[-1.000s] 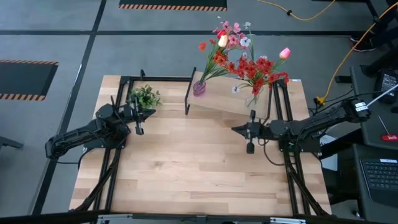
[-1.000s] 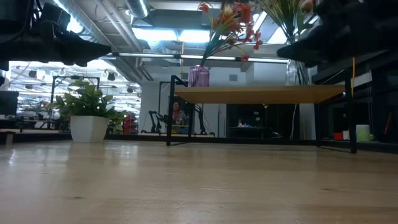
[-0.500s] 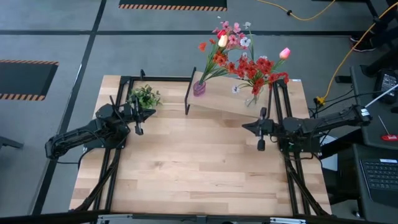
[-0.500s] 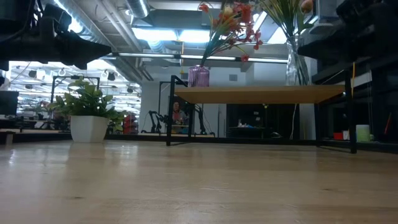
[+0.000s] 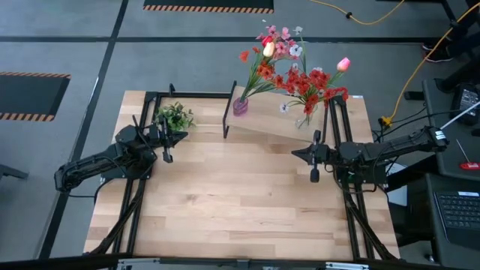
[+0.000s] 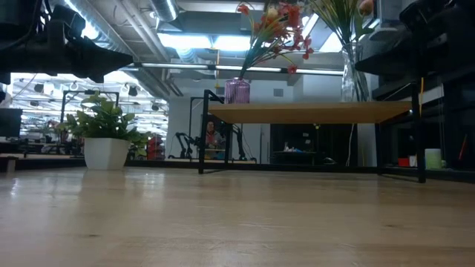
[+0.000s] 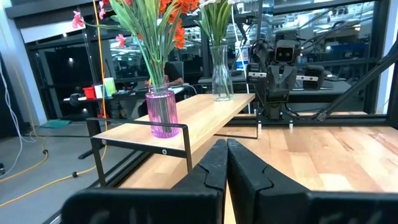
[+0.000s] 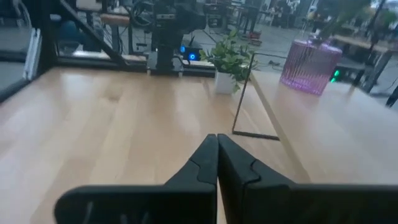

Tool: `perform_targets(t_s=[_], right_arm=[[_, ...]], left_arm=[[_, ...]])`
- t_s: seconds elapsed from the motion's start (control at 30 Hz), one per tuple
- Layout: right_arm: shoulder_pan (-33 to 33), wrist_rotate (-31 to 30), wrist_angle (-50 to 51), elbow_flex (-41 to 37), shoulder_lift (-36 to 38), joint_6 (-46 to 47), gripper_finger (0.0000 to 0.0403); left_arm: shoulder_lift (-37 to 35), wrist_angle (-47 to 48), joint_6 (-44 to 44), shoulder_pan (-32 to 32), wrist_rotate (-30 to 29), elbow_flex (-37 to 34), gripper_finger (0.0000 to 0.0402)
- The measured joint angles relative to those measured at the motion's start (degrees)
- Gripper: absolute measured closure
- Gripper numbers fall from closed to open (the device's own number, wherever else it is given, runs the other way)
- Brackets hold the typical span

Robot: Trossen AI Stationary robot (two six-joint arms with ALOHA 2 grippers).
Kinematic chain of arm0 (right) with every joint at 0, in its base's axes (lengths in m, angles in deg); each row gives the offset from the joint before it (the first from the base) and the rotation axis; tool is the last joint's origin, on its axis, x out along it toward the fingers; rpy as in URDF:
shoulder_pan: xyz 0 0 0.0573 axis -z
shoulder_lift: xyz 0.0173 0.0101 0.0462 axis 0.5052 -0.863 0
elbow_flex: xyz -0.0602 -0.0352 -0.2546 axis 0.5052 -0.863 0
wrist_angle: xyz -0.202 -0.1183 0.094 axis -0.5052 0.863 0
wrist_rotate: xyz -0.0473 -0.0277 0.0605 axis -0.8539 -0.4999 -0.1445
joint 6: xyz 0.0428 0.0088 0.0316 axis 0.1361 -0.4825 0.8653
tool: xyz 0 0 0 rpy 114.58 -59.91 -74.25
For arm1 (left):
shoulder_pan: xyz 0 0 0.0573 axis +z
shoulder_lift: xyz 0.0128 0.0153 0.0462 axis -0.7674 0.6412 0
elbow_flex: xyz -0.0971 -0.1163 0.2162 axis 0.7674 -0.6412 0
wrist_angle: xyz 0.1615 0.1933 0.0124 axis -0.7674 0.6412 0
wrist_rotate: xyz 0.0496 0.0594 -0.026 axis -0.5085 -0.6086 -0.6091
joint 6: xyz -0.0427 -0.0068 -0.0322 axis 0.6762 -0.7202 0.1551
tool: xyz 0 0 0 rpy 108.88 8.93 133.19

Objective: Pick and place flowers into a vace then onto a shelf
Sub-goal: Return to Home Position

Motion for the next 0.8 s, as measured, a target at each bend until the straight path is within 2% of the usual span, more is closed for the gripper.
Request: perform_targets(t_s=[0.17,0.3,0.5,0.63,0.8], right_arm=[[0.0,0.0,0.0,0.0,0.0,7.8,0.0399],[0.0,0.4,0.9,0.0,0.6,9.2,0.0399],[-0.2,11.5,2.4,0.0,-0.8,11.5,0.0399],[-3.4,13.7,0.4,0.0,-0.2,10.2,0.0398],[-5.9,16.8,-1.5,-4.1,8.1,10.3,0.0398]], left_arm=[[0.0,0.0,0.0,0.0,0.0,0.0,0.0396],[0.0,0.0,0.0,0.0,0.0,0.0,0.0396],[0.0,0.0,0.0,0.0,0.0,0.0,0.0397],[0.0,0.0,0.0,0.0,0.0,0.0,0.0396],[0.0,0.0,0.0,0.0,0.0,0.0,0.0398]])
